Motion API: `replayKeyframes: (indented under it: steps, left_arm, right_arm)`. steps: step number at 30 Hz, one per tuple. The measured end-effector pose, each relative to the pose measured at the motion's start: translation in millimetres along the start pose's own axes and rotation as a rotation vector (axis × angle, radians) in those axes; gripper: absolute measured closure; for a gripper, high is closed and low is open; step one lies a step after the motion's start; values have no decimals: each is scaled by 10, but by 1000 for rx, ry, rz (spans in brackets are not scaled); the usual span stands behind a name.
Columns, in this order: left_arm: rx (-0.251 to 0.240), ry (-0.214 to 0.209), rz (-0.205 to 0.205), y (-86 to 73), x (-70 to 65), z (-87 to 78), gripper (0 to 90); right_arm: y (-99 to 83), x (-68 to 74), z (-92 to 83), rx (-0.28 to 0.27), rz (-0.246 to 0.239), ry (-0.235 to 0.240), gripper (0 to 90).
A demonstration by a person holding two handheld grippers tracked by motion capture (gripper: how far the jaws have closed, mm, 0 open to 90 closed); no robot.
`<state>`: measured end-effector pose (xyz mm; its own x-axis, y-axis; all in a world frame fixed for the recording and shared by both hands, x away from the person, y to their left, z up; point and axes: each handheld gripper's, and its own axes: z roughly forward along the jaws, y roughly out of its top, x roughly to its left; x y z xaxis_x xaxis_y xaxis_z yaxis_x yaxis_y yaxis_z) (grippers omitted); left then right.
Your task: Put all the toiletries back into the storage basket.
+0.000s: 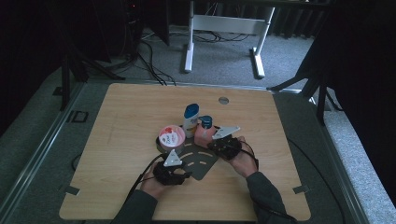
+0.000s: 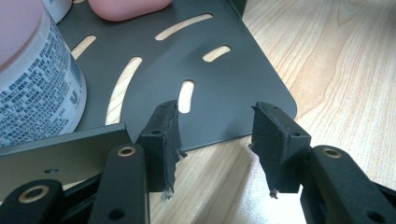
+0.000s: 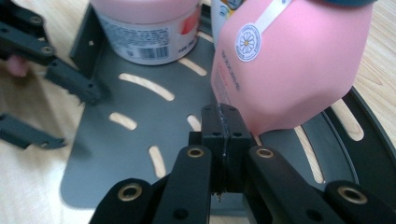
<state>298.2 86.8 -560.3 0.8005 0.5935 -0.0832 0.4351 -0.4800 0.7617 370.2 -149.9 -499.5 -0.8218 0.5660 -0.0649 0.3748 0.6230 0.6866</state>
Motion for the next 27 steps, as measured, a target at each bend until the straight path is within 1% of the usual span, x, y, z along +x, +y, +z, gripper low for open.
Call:
replayKeyframes:
  steps: [5, 7, 10, 15, 17, 19, 22, 27]
  left_arm:
    - [1, -1, 0, -1, 2, 0, 519]
    - [-2, -3, -12, -2, 19, -4, 540]
    - [-8, -9, -32, -4, 39, -6, 571]
    - [-2, 4, -10, -3, 26, -5, 576]
    - [-3, 5, -12, -3, 28, -6, 584]
    - [-3, 6, -10, -3, 26, -5, 585]
    - [-3, 5, -13, -3, 27, -5, 587]
    - [-2, 11, -15, -3, 25, -6, 595]
  right_arm:
    - [-38, -60, 79, -16, 33, -12, 900]
    - [-51, -87, 85, -21, 51, -10, 900]
    - [-53, -97, 85, -24, 52, -4, 900]
    - [-40, -122, 82, -39, 58, -10, 900]
    - [-33, -137, 82, -43, 61, -13, 900]
    - [-35, -151, 86, -41, 62, -6, 900]
    - [-61, -133, 104, -34, 54, 5, 900]
    - [-92, -110, 169, -17, 50, 9, 900]
